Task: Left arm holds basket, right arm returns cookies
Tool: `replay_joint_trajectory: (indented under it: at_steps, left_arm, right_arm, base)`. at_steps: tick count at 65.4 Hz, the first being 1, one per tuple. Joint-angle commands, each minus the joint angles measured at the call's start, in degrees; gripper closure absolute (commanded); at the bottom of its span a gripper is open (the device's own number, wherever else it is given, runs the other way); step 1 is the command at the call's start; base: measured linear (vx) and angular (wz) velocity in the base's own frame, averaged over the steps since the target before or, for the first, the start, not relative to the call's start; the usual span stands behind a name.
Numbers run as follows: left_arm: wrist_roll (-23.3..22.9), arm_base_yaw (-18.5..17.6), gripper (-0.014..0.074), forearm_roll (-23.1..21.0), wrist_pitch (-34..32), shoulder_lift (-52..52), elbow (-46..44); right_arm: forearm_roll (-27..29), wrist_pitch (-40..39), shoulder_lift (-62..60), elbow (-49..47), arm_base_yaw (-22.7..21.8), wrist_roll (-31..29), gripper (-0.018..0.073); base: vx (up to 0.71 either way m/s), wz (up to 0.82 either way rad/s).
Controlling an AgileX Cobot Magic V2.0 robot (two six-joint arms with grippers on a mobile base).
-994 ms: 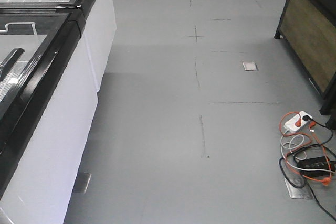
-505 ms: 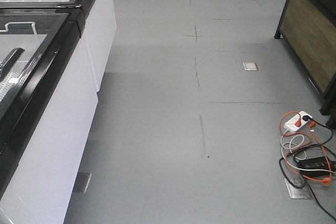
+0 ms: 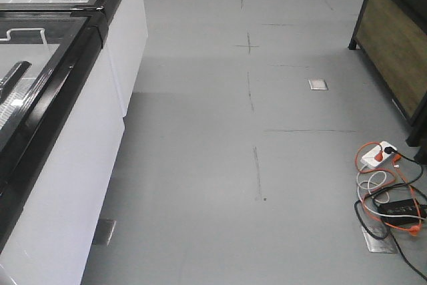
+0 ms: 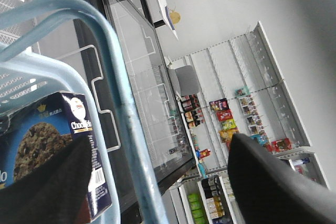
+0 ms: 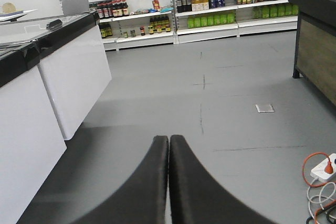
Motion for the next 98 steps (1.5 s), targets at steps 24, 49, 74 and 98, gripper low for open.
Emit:
replay_joint_trajectory:
  at_steps: [24,49,74,98]
  left_arm:
    - [-0.4,0.0,0.0325,1.4,-3.4,1.0,-4.2]
    - [-0.4,0.0,0.0605,1.4,0.8,1.0,-4.2]
    - [-0.4,0.0,0.0605,1.4,10.3,-2.7,-4.2]
    - [-0.1,-0.1,0.0605,1.4,27.3,-7.2,-4.2]
  right_arm:
    - [-0.1,-4.0,-0.2,1.2,0.0,-0.1,0.0567]
    - [-0.1,-4.0,-0.2,1.2,0.0,-0.1,0.0567]
    - [-0.1,-4.0,-0.2,1.2,0.0,-0.1,0.0567]
    - [-0.1,-4.0,-0.2,1.2,0.0,-0.1,0.0567]
  base:
    - [0.00,0.00]
    - [0.00,0.00]
    - [0.00,0.00]
    - [0.00,0.00]
